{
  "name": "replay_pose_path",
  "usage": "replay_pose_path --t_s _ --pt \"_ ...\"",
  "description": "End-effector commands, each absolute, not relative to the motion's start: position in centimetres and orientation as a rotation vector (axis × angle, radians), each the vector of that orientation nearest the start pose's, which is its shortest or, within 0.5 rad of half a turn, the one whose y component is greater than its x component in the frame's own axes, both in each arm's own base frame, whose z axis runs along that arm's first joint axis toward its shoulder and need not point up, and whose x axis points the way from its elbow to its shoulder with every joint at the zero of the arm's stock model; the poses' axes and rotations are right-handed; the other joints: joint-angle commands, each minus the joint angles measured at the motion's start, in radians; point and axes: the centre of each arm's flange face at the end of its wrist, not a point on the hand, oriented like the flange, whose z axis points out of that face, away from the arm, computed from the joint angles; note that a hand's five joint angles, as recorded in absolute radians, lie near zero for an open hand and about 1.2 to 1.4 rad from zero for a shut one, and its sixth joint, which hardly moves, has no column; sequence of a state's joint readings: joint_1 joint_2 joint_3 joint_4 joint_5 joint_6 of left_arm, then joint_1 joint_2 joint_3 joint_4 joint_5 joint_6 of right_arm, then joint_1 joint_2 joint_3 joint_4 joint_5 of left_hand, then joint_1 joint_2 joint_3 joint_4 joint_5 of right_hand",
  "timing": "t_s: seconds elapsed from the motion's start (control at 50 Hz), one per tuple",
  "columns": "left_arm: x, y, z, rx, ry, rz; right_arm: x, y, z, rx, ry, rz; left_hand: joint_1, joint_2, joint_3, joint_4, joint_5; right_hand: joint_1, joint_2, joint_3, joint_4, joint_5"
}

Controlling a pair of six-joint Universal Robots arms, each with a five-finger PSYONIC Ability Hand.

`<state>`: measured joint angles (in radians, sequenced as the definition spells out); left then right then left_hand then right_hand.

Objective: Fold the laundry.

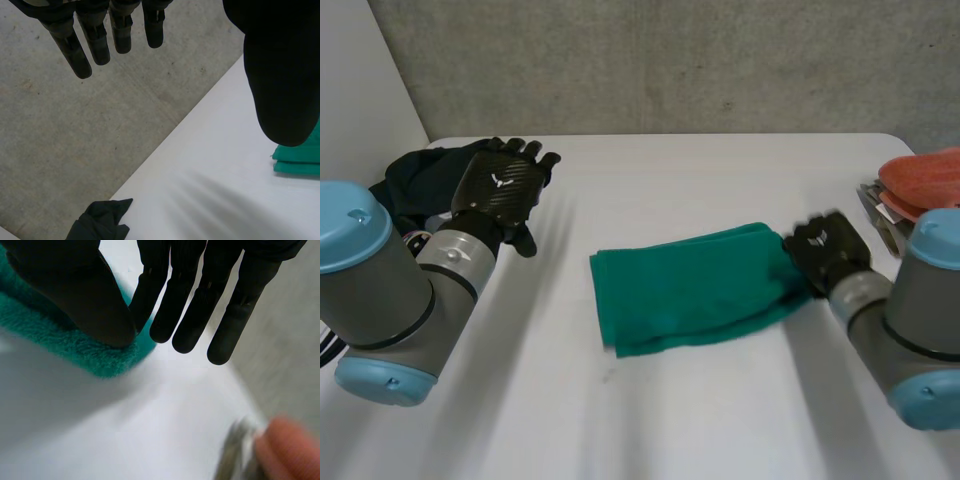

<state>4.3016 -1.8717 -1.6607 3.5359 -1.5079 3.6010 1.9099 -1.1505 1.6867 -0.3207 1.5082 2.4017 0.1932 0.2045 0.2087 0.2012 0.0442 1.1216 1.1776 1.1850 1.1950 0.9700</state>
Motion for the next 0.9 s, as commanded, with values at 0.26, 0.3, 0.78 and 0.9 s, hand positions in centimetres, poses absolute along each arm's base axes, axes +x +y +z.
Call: replay_pose_path --t_s 0.26,0.3,0.78,0.9 --pt "-27.4 -27.2 22.6 0.874 2.122 -2.318 37.3 -18.3 13.7 -1.613 1.627 -1.706 -0.019 -0.03 -0.034 -0.027 -0.044 -0.947 -1.003 -1.011 -1.02 -0.97" --pt "-27.9 -26.9 22.9 0.876 2.139 -2.344 37.0 -19.1 14.0 -1.511 1.695 -1.699 -0.019 -0.03 -0.034 -0.027 -0.044 -0.947 -1.003 -1.011 -1.02 -0.97" --pt "-36.3 -25.8 15.0 0.931 2.502 -1.876 32.5 -29.2 15.5 -0.779 2.225 -1.331 0.0 -0.012 -0.016 -0.008 -0.026 -0.947 -1.003 -1.011 -1.02 -0.97" --pt "-34.6 -26.5 14.0 0.898 2.528 -1.753 32.6 -29.4 13.7 -0.905 2.296 -1.272 0.023 0.012 0.008 0.015 -0.002 -0.947 -1.003 -1.011 -1.02 -0.97"
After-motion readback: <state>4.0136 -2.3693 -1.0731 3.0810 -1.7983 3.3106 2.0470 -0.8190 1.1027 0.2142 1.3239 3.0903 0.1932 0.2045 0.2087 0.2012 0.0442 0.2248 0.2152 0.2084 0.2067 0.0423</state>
